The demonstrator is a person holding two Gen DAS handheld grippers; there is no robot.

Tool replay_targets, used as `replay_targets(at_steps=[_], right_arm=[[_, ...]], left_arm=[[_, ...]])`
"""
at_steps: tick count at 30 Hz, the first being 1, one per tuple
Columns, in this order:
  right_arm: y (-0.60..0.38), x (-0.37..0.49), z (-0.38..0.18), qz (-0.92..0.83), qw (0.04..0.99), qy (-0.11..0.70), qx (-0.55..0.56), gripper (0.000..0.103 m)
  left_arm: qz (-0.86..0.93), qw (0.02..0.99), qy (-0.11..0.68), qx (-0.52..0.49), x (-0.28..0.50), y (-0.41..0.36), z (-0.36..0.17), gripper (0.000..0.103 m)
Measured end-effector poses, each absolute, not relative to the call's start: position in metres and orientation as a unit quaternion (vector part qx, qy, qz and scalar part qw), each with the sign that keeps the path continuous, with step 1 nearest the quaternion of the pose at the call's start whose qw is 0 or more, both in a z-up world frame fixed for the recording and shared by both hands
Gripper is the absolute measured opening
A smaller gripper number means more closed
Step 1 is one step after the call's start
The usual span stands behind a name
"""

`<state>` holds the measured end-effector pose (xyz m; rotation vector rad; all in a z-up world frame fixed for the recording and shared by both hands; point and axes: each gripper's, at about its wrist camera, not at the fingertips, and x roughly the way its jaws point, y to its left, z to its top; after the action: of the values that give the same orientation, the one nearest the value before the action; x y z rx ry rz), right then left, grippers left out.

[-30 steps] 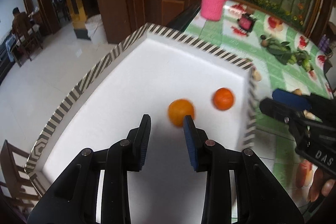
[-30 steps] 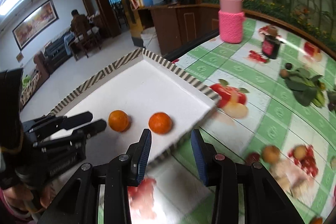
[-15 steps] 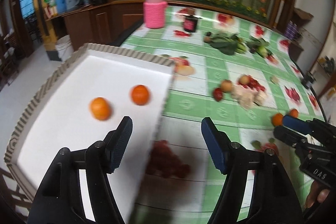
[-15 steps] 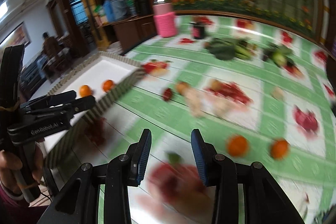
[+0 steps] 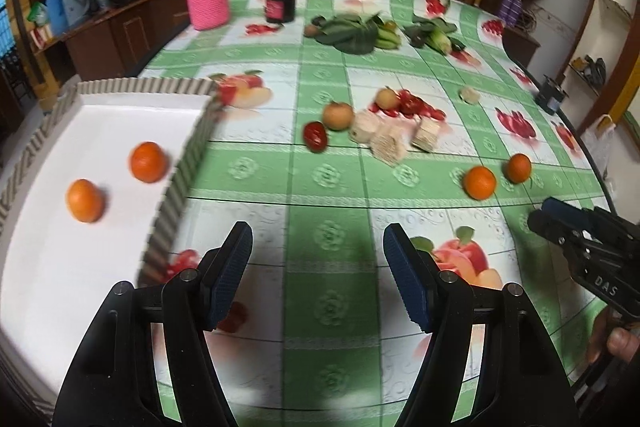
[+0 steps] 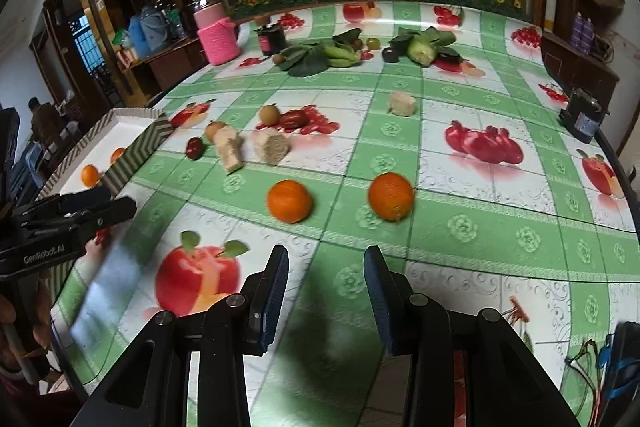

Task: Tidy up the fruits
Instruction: 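Grasp an orange with the left tool while the right tool grasps another orange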

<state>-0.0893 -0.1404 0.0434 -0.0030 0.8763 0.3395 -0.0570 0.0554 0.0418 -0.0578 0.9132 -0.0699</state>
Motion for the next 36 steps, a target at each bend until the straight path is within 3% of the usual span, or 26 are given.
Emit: replay_targets(at_steps=[12, 18, 29, 33, 36], right_arm=[[-0.152, -0.034, 0.032, 0.120, 0.888, 0.442, -0.035, 0.038], [-0.163, -0.025, 0.023, 0.151, 0.886, 0.438, 0.006, 0.031], [-0.180, -0.024, 0.022, 0.174, 0.884, 0.429, 0.060, 0.031], [-0.177, -0.024, 0.023, 0.174, 0.886, 0.428, 0.051, 0.031], [-0.176, -0.022, 0.024, 0.163, 0.890, 0.424, 0.044, 0.038]], left_arm=[[-0.120, 0.881, 0.458, 0.003, -0.030, -0.011, 0.039, 0.069], [-0.135, 0.870, 0.473, 0.023, -0.012, -0.041, 0.028, 0.068], [-0.139, 0.868, 0.475, 0.046, 0.010, -0.069, 0.016, 0.068], [-0.142, 0.867, 0.475, 0.047, 0.012, -0.073, 0.013, 0.068], [-0.142, 0.868, 0.473, 0.048, 0.012, -0.074, 0.013, 0.068]])
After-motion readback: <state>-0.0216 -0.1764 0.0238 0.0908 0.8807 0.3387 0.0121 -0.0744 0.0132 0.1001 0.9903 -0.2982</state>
